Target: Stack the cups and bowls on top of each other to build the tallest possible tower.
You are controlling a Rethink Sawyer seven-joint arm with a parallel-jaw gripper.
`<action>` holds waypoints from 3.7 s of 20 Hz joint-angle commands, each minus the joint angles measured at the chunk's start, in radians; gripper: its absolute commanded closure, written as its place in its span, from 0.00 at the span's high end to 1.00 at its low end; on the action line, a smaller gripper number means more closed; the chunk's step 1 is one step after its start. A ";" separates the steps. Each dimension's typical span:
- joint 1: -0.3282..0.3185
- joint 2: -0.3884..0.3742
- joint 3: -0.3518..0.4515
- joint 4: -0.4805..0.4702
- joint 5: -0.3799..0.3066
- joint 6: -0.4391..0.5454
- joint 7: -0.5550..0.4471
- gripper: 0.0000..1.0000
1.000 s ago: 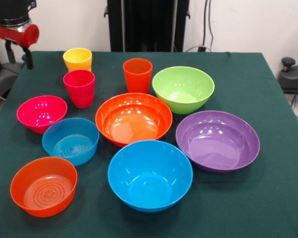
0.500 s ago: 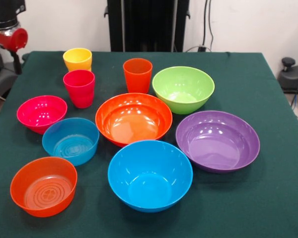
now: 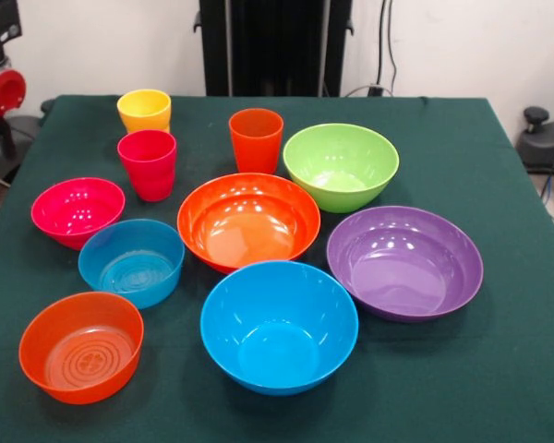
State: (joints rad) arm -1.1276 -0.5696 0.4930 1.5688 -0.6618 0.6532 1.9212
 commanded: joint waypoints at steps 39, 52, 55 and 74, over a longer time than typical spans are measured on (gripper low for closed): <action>0.225 0.168 0.020 -0.311 0.062 0.139 -0.051 1.00; 0.276 0.156 0.002 -0.300 0.099 0.121 -0.019 1.00; 0.286 0.157 -0.002 -0.302 0.104 0.119 -0.011 1.00; 0.336 0.135 -0.028 -0.254 0.122 0.089 0.012 1.00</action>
State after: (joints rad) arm -0.8429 -0.4296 0.5012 1.2679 -0.5419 0.7400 1.9212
